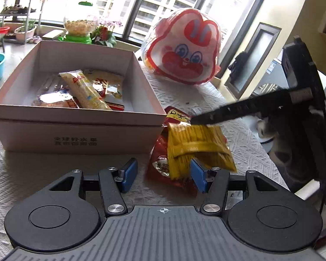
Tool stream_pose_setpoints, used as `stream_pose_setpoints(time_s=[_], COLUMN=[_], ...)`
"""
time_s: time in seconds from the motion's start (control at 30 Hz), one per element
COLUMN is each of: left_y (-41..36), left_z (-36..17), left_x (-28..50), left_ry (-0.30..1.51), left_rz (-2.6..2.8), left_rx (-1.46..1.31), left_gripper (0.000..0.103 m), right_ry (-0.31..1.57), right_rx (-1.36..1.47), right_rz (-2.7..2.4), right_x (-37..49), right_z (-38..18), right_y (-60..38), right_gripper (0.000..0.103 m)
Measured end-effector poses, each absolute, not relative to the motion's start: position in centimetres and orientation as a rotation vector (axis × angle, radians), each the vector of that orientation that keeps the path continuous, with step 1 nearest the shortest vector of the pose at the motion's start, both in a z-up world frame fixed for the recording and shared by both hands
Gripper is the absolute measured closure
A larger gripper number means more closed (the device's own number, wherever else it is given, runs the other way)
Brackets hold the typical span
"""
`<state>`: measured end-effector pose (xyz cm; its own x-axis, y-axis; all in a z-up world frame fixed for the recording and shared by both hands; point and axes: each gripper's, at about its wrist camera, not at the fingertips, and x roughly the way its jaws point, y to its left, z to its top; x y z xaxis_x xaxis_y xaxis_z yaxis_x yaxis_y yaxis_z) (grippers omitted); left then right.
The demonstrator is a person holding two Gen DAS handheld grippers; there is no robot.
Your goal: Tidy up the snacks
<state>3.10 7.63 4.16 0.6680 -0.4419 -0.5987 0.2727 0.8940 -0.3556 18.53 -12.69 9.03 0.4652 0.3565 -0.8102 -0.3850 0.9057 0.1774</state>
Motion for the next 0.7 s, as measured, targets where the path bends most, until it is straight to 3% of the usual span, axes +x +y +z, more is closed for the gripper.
stream_pose_setpoints(time_s=[0.13, 0.33, 0.5, 0.7], left_y=[6.9, 2.7, 0.7, 1.7], left_z=[3.8, 3.4, 3.7, 4.6], left_x=[3.2, 3.7, 2.8, 1.1], left_ry=[0.756, 0.78, 0.796, 0.803], left_rz=[-0.409, -0.485, -0.549, -0.51], left_rx=[-0.237, -0.172, -0.102, -0.066], left_gripper=[0.044, 0.044, 0.045, 0.046], right_ry=[1.028, 0.921, 0.815, 0.864], right_rx=[-0.099, -0.338, -0.229, -0.097], right_rz=[0.548, 0.486, 0.385, 0.336], right_x=[13.3, 8.0, 10.6, 17.0], right_z=[7.5, 8.5, 9.5, 6.6], right_y=[-14.2, -15.7, -17.0, -16.0], right_gripper=[0.05, 0.05, 0.038, 0.038])
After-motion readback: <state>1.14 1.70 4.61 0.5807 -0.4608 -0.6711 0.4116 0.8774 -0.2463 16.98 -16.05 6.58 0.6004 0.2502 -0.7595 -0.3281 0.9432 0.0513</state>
